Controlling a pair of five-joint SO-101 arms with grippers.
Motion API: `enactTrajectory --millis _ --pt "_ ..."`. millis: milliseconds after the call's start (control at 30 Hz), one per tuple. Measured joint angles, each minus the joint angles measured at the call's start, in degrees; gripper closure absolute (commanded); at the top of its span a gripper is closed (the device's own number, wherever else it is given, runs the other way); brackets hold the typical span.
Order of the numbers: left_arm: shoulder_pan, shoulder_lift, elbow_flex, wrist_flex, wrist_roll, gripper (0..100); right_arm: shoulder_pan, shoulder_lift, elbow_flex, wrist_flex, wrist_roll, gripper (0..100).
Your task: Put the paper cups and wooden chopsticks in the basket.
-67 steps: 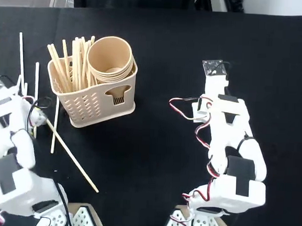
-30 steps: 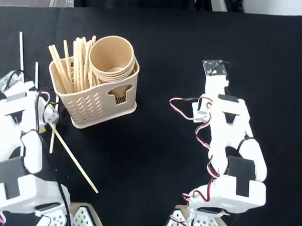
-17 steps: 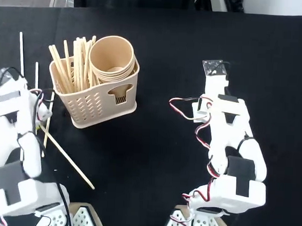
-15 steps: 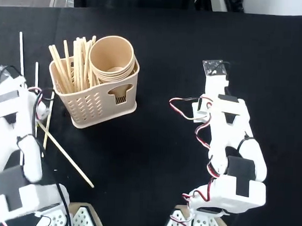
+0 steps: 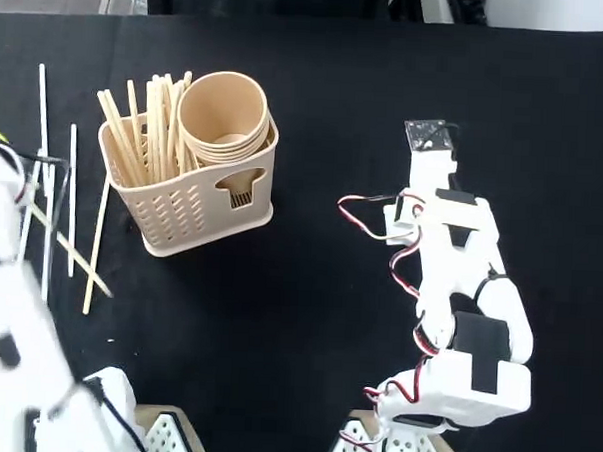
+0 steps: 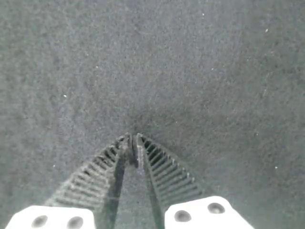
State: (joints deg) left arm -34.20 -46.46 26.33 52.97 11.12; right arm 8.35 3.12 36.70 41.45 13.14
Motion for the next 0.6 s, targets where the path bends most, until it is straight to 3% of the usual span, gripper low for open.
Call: enactTrajectory --millis 133,300,600 --pt "0.6 -11.4 -4.0 -10.7 -1.8 97 0.0 0.0 0.0 0.0 0.0 98.5" --pt "9.2 -19.4 -5.3 -28.0 -2.3 97 0.0 0.0 0.0 0.0 0.0 98.5" --pt "19.8 -19.3 2.1 -30.5 -2.4 97 0.0 0.0 0.0 0.0 0.0 98.5"
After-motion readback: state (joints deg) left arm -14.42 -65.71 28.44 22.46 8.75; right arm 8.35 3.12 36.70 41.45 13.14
